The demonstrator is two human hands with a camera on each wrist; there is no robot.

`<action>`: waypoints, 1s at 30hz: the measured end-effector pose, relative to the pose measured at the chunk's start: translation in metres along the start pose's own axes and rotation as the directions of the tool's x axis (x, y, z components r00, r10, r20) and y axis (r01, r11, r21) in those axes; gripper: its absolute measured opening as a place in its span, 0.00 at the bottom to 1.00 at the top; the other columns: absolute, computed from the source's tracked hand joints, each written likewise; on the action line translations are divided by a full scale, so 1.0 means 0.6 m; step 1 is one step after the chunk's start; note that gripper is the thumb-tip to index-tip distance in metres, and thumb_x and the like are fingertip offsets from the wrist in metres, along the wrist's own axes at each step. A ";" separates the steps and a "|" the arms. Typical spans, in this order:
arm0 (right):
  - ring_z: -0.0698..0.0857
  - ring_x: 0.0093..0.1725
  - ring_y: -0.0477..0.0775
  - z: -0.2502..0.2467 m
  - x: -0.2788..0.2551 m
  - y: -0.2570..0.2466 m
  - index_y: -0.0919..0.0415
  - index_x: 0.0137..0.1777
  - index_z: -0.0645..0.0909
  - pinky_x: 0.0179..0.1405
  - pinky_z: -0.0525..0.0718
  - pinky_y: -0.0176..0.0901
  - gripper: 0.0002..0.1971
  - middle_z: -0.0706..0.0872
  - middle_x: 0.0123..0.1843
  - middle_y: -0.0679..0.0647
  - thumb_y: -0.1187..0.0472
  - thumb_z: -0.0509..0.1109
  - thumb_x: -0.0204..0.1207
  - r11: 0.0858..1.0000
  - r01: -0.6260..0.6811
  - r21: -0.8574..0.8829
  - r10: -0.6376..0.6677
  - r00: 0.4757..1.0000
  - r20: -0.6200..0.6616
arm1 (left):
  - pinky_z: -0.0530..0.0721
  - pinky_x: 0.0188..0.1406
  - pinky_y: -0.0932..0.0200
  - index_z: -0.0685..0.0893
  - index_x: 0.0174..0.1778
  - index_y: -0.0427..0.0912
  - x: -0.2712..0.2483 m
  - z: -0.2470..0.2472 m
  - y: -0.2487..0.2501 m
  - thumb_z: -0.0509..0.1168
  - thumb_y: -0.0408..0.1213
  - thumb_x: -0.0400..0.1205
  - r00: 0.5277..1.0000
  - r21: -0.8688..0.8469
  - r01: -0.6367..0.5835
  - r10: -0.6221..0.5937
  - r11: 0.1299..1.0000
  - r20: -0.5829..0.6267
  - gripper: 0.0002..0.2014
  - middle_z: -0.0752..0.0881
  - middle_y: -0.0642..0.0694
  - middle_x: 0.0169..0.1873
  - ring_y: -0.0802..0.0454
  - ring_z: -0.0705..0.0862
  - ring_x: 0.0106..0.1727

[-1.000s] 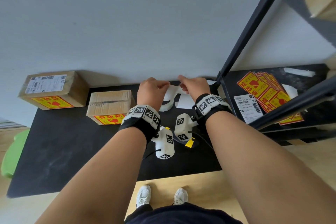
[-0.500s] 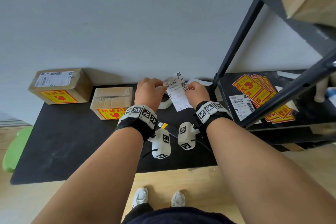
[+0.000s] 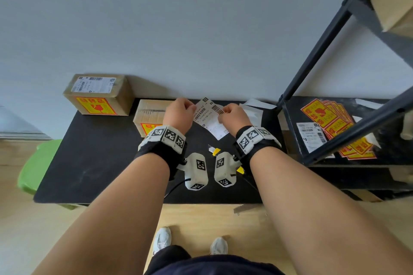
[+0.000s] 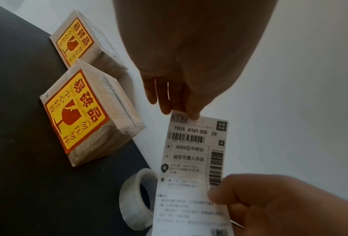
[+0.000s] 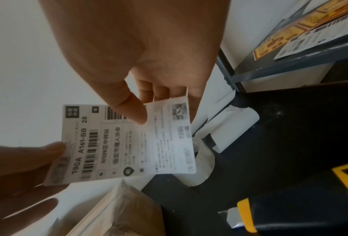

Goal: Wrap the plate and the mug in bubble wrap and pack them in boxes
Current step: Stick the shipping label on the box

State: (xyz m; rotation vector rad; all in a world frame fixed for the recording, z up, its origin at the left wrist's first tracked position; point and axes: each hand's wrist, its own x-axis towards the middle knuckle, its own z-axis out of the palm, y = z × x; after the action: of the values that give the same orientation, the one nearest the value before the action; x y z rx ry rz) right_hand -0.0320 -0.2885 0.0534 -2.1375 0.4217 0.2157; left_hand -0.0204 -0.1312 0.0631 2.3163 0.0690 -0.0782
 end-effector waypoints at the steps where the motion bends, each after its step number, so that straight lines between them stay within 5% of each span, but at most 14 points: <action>1: 0.80 0.53 0.53 0.008 -0.001 -0.005 0.62 0.63 0.75 0.57 0.79 0.45 0.16 0.80 0.54 0.53 0.67 0.68 0.76 0.999 -0.007 0.031 0.008 1.000 -0.014 | 0.72 0.41 0.58 0.82 0.52 0.38 0.000 -0.008 -0.003 0.59 0.36 0.87 1.000 -0.005 0.013 -0.013 1.000 0.008 0.08 0.85 0.44 0.47 0.51 0.79 0.44; 4: 0.78 0.53 0.51 0.030 -0.003 -0.019 0.61 0.63 0.73 0.52 0.76 0.41 0.18 0.77 0.54 0.50 0.68 0.71 0.75 0.995 -0.033 0.091 0.036 0.999 -0.035 | 0.74 0.42 0.58 0.82 0.50 0.38 0.005 -0.039 -0.022 0.58 0.35 0.87 0.999 -0.063 0.047 -0.046 0.997 0.007 0.08 0.87 0.39 0.49 0.48 0.80 0.44; 9: 0.86 0.50 0.56 0.080 -0.004 -0.043 0.55 0.42 0.75 0.46 0.87 0.46 0.11 0.85 0.54 0.56 0.68 0.74 0.75 0.974 -0.099 0.205 0.110 0.993 -0.041 | 0.72 0.31 0.66 0.82 0.60 0.38 0.022 -0.096 -0.076 0.58 0.39 0.87 0.989 -0.152 0.148 -0.145 0.977 0.032 0.12 0.87 0.45 0.53 0.55 0.80 0.44; 11: 0.89 0.51 0.58 0.100 -0.004 -0.056 0.60 0.46 0.81 0.51 0.89 0.50 0.04 0.88 0.56 0.59 0.67 0.73 0.76 0.969 -0.119 0.218 0.127 0.992 -0.024 | 0.71 0.28 0.69 0.83 0.59 0.40 0.028 -0.115 -0.095 0.58 0.38 0.87 0.985 -0.187 0.172 -0.164 0.967 0.056 0.11 0.87 0.47 0.51 0.58 0.80 0.40; 14: 0.90 0.51 0.57 0.131 0.001 -0.075 0.66 0.53 0.82 0.52 0.90 0.51 0.08 0.88 0.54 0.59 0.67 0.74 0.76 0.964 -0.138 0.227 0.153 0.987 -0.052 | 0.70 0.25 0.73 0.85 0.50 0.44 0.038 -0.136 -0.123 0.58 0.35 0.86 0.981 -0.224 0.194 -0.181 0.955 0.076 0.09 0.85 0.52 0.42 0.64 0.78 0.33; 17: 0.90 0.48 0.55 0.164 0.008 -0.091 0.63 0.56 0.82 0.49 0.91 0.52 0.12 0.90 0.53 0.56 0.67 0.77 0.73 0.960 -0.127 0.250 0.161 0.980 -0.120 | 0.72 0.28 0.63 0.81 0.36 0.41 0.047 -0.162 -0.141 0.60 0.29 0.81 0.962 -0.232 0.273 -0.257 0.934 0.093 0.10 0.83 0.47 0.36 0.51 0.79 0.34; 20: 0.90 0.46 0.53 0.190 0.012 -0.099 0.61 0.58 0.81 0.48 0.91 0.51 0.15 0.90 0.52 0.56 0.65 0.77 0.73 0.959 -0.142 0.245 0.179 0.974 -0.138 | 0.78 0.53 0.56 0.81 0.59 0.36 0.053 -0.178 -0.161 0.60 0.26 0.82 0.920 -0.170 0.382 -0.358 0.908 0.156 0.11 0.84 0.39 0.54 0.42 0.82 0.58; 21: 0.90 0.47 0.53 0.197 0.014 -0.099 0.61 0.59 0.80 0.49 0.90 0.51 0.16 0.89 0.52 0.55 0.65 0.77 0.73 0.961 -0.149 0.232 0.184 0.973 -0.140 | 0.78 0.53 0.55 0.80 0.59 0.36 0.055 -0.178 -0.171 0.60 0.28 0.83 0.921 -0.138 0.376 -0.353 0.916 0.164 0.10 0.84 0.38 0.56 0.43 0.83 0.57; 24: 0.89 0.49 0.52 0.214 0.017 -0.099 0.59 0.61 0.78 0.52 0.89 0.49 0.17 0.86 0.52 0.52 0.63 0.77 0.74 0.975 -0.155 0.159 0.177 0.975 -0.138 | 0.73 0.30 0.58 0.80 0.36 0.39 0.065 -0.175 -0.198 0.61 0.39 0.84 0.929 -0.153 0.367 -0.354 0.918 0.102 0.12 0.83 0.42 0.39 0.51 0.79 0.33; 28: 0.84 0.43 0.48 0.230 0.038 -0.099 0.58 0.60 0.77 0.37 0.82 0.36 0.16 0.85 0.50 0.50 0.62 0.76 0.74 0.989 -0.141 0.041 0.146 0.981 -0.129 | 0.74 0.31 0.59 0.81 0.32 0.43 0.081 -0.170 -0.219 0.64 0.40 0.83 0.913 -0.073 0.400 -0.391 0.914 0.112 0.13 0.83 0.47 0.32 0.48 0.81 0.37; 30: 0.84 0.43 0.48 0.234 0.053 -0.101 0.59 0.60 0.77 0.39 0.84 0.40 0.16 0.86 0.52 0.52 0.60 0.76 0.75 0.990 -0.142 -0.010 0.139 0.982 -0.128 | 0.75 0.36 0.59 0.84 0.37 0.43 0.091 -0.167 -0.222 0.65 0.40 0.82 0.917 -0.063 0.394 -0.386 0.917 0.103 0.10 0.85 0.46 0.35 0.48 0.83 0.40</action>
State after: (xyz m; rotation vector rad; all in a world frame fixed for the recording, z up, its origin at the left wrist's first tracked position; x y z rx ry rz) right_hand 0.0212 -0.1479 0.0108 -2.1488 0.6483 0.1641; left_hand 0.0279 0.0342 0.0296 2.1819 0.4826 -0.3731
